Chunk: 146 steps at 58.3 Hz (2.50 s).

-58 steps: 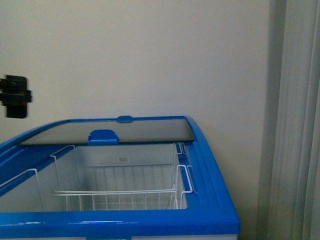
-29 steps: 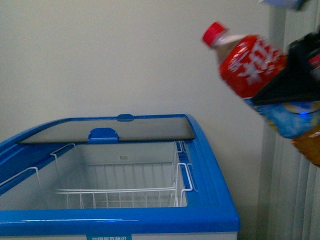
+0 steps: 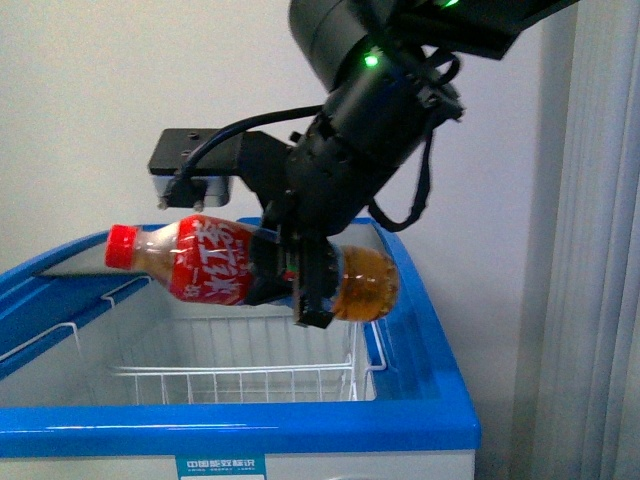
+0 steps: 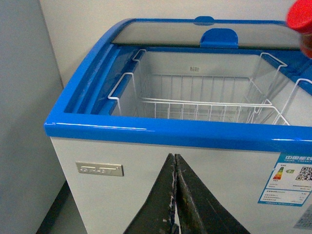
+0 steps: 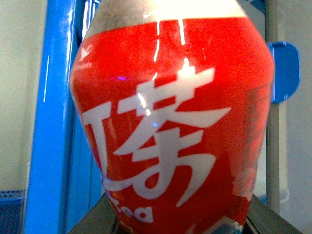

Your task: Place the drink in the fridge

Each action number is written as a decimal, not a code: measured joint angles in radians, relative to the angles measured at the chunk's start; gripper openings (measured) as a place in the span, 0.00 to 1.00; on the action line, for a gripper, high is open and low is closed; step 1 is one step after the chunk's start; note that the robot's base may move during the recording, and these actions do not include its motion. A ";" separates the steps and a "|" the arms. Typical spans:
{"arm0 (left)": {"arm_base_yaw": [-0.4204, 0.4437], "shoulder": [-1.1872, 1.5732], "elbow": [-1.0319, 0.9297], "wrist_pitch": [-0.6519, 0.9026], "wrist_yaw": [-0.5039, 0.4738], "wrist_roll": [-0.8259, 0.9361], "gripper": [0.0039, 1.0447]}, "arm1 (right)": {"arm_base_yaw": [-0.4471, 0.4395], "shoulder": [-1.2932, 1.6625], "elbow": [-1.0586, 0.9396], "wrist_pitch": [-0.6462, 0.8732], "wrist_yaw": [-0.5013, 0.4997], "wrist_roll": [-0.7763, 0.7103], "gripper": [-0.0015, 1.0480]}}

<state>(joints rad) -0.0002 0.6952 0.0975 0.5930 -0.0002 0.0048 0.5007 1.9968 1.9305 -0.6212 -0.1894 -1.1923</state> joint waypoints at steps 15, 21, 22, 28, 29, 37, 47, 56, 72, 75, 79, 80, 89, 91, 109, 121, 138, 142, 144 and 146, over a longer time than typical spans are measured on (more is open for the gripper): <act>0.000 -0.141 -0.046 -0.095 0.000 0.000 0.02 | 0.009 0.286 0.386 -0.104 0.083 -0.015 0.35; 0.000 -0.181 -0.083 -0.089 0.000 0.000 0.02 | -0.005 0.447 0.618 -0.173 0.108 0.048 0.35; 0.000 -0.185 -0.083 -0.093 0.002 0.000 0.02 | -0.006 0.461 0.638 -0.181 0.107 0.052 0.35; 0.000 -0.232 -0.083 -0.135 0.000 -0.001 0.02 | -0.007 0.559 0.780 -0.240 0.106 0.100 0.35; 0.000 -0.244 -0.083 -0.145 0.000 -0.001 0.02 | -0.007 0.572 0.797 -0.248 0.106 0.108 0.35; 0.000 -0.321 -0.083 -0.220 0.000 -0.001 0.02 | 0.000 0.659 0.887 -0.267 0.108 0.148 0.35; 0.000 -0.397 -0.083 -0.295 0.000 -0.002 0.02 | 0.001 0.710 0.937 -0.219 0.142 0.158 0.35; 0.000 -0.435 -0.083 -0.332 0.000 -0.002 0.02 | 0.001 0.739 0.942 -0.184 0.165 0.158 0.35; 0.000 -0.510 -0.083 -0.407 0.000 -0.002 0.02 | 0.012 0.783 0.739 0.131 0.270 0.205 0.35; 0.000 -0.528 -0.083 -0.426 0.000 -0.002 0.02 | 0.014 0.783 0.690 0.178 0.283 0.209 0.35; 0.000 -0.611 -0.083 -0.541 0.001 -0.002 0.02 | 0.017 0.783 0.637 0.232 0.301 0.216 0.35; 0.000 -0.624 -0.083 -0.555 0.000 -0.002 0.02 | 0.018 0.783 0.628 0.241 0.302 0.217 0.35; 0.000 -0.684 -0.083 -0.589 0.000 -0.002 0.02 | 0.018 0.777 0.536 0.298 0.312 0.232 0.35; 0.000 -0.686 -0.083 -0.589 0.000 -0.002 0.02 | 0.018 0.769 0.518 0.303 0.310 0.240 0.35; 0.000 -0.689 -0.083 -0.591 0.000 -0.002 0.02 | 0.018 0.738 0.478 0.320 0.302 0.244 0.65; 0.000 -0.689 -0.083 -0.592 0.000 -0.002 0.02 | 0.008 0.690 0.533 0.323 0.266 0.264 0.94; 0.000 -0.689 -0.083 -0.592 0.000 -0.002 0.02 | -0.054 0.407 0.420 0.247 0.013 0.495 0.93; 0.000 -0.689 -0.083 -0.592 0.000 -0.002 0.02 | -0.070 0.351 0.375 0.290 0.010 0.549 0.93; 0.000 -0.689 -0.083 -0.592 0.000 -0.002 0.02 | -0.084 0.314 0.346 0.325 0.017 0.592 0.93; 0.000 -0.689 -0.083 -0.592 0.000 -0.002 0.02 | -0.102 0.276 0.315 0.363 0.037 0.632 0.93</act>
<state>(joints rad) -0.0002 0.0063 0.0147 0.0013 -0.0002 0.0025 0.3988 2.2730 2.2452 -0.2584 -0.1524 -0.5598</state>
